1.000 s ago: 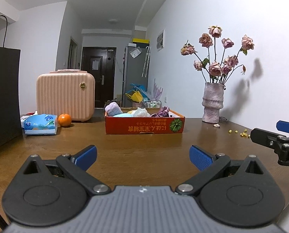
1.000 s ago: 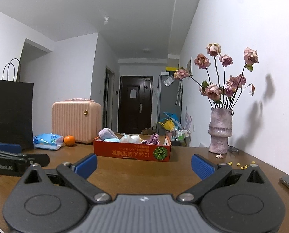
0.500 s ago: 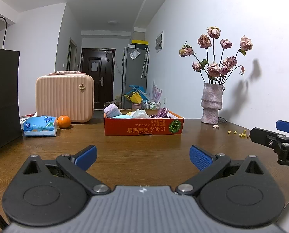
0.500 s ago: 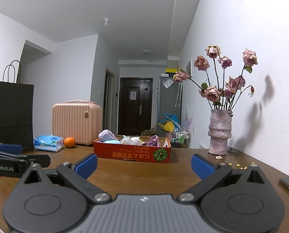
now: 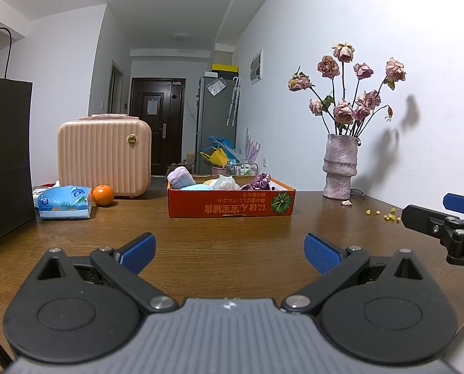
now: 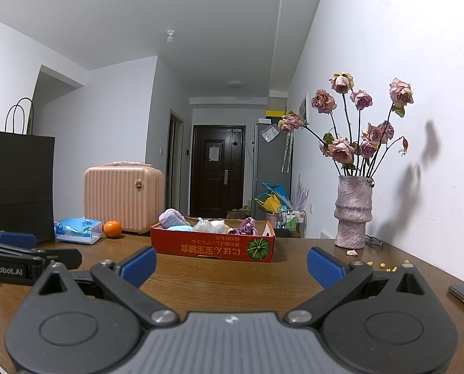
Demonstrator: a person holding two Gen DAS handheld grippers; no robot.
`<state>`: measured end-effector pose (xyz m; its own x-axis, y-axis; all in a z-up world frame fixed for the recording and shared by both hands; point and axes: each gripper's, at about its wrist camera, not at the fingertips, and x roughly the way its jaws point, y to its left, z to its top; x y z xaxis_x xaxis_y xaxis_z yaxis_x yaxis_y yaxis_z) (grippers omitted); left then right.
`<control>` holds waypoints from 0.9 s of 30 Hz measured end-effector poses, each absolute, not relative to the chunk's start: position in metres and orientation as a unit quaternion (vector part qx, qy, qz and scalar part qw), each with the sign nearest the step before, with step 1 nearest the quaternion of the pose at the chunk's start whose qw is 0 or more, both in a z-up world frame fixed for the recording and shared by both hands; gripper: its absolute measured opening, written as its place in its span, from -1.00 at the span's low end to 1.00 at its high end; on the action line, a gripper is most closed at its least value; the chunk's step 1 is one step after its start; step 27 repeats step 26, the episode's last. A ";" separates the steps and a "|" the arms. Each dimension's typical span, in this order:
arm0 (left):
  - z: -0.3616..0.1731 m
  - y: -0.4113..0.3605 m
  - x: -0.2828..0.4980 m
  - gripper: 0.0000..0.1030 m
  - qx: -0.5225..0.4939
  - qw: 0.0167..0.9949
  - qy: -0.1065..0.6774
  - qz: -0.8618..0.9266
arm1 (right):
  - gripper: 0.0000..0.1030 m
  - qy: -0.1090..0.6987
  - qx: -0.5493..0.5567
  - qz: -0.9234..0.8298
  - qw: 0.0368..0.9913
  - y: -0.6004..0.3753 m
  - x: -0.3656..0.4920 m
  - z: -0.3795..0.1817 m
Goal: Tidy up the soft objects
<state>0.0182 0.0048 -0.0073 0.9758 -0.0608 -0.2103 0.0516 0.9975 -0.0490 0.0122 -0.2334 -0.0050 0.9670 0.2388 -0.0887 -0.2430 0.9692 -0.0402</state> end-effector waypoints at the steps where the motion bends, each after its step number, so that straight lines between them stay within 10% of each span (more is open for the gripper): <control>1: -0.007 0.005 0.018 1.00 -0.022 0.994 0.106 -0.028 | 1.00 0.042 -0.026 0.121 0.991 -0.233 0.013 -0.005; 27: -0.008 0.005 0.019 1.00 -0.020 0.994 0.106 -0.030 | 1.00 0.045 -0.025 0.122 0.991 -0.233 0.012 -0.006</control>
